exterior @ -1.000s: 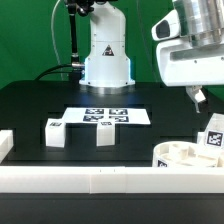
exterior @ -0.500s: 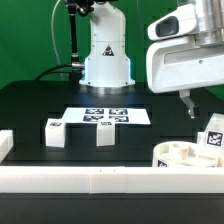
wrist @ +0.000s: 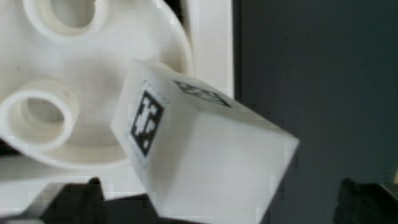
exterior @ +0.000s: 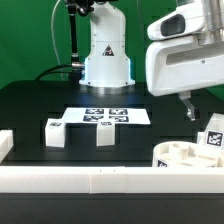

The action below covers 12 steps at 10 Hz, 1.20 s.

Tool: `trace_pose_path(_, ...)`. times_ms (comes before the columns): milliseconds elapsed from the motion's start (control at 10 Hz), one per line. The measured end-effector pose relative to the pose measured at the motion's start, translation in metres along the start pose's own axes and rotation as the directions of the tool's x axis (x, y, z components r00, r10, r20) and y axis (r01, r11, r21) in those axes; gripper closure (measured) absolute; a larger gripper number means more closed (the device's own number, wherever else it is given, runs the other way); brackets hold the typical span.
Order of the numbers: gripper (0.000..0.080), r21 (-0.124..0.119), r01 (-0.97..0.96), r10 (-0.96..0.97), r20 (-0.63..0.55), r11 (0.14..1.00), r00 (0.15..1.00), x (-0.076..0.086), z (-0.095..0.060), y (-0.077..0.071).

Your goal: Assemble stool

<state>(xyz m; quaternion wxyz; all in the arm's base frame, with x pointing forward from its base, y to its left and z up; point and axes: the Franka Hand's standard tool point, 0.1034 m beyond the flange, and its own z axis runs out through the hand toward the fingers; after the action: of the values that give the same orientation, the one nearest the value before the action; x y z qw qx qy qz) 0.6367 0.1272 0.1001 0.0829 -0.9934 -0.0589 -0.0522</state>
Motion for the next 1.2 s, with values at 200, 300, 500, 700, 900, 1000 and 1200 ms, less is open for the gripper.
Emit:
trace_pose_path(200, 0.0151, -0.030, 0.209, -0.209, 0.013, 0.977, 0.978, -0.001, 0.001, -0.001)
trace_pose_path(300, 0.0151, -0.045, 0.336, -0.335, 0.027, 0.941, 0.942, -0.002, 0.001, -0.001)
trace_pose_path(500, 0.0151, -0.044, 0.418, -0.417, 0.032, 0.907, 0.908, -0.002, 0.002, 0.002)
trace_pose_path(700, 0.0151, -0.044, 0.561, -0.559, 0.043, 0.827, 0.828, -0.002, 0.001, 0.004)
trace_pose_path(900, 0.0151, -0.053, 0.716, -0.714, 0.061, 0.696, 0.698, -0.002, 0.004, 0.006)
trace_pose_path(1000, 0.0151, -0.049, 0.767, -0.764, 0.069, 0.640, 0.642, -0.003, 0.006, 0.006)
trace_pose_path(1200, 0.0151, -0.053, 0.824, -0.820, 0.075, 0.565, 0.567, -0.005, 0.014, 0.009)
